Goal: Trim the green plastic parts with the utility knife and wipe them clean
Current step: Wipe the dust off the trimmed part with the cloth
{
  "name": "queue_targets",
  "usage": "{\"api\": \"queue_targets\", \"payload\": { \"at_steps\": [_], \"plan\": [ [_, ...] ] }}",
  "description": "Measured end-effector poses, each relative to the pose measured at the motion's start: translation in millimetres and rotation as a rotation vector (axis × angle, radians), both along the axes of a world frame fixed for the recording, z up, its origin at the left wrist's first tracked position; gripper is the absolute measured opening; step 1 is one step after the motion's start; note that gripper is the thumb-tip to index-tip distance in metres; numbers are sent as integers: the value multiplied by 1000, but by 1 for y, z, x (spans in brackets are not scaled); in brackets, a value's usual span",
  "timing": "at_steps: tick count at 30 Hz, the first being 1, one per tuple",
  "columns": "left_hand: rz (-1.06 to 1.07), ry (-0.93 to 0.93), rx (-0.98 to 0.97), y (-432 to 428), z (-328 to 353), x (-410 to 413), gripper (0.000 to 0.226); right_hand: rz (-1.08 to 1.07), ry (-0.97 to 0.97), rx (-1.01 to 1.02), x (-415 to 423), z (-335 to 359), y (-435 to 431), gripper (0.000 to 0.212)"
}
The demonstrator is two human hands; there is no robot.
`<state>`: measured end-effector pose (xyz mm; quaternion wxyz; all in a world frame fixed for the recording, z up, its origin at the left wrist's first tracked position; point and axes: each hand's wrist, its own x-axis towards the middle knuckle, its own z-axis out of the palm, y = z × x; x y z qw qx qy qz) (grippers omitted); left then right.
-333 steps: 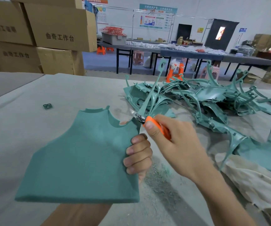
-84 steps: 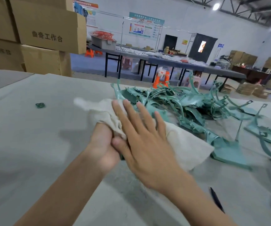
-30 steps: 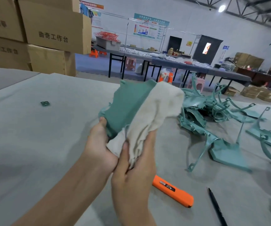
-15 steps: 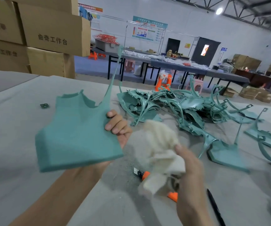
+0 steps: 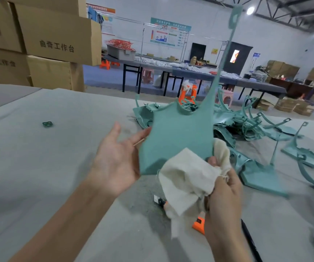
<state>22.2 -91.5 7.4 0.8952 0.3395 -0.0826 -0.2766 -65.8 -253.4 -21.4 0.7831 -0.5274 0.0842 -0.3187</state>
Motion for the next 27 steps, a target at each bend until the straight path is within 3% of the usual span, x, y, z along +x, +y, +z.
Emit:
{"api": "queue_targets", "payload": {
  "at_steps": [2,4,6,8,10,14,18,23,27],
  "plan": [
    [-11,-118,60,0,8,-4,74,-126,-4,-142,4,0,-11,26],
    [39,-287,212,-8,2,-6,55,-124,38,-310,4,-4,-11,13],
    [140,-395,384,-15,-7,-8,45,-127,95,-516,3,-11,-10,31],
    [188,-419,435,-19,-11,-7,44,-211,128,-625,4,-6,-15,41],
    [189,-455,456,-19,-11,-8,39,-244,152,-595,9,2,-21,44],
    [167,-623,596,-19,-9,-11,34,-113,165,-530,28,13,-26,47],
    [87,-718,720,-16,-6,-13,34,-229,118,-403,47,31,-30,46],
    [-118,-670,781,-5,-8,-8,33,-457,-39,-354,67,77,-56,45],
    [-199,-628,782,-3,-8,-4,31,-503,-154,-442,75,104,-70,45]
  ]
}}
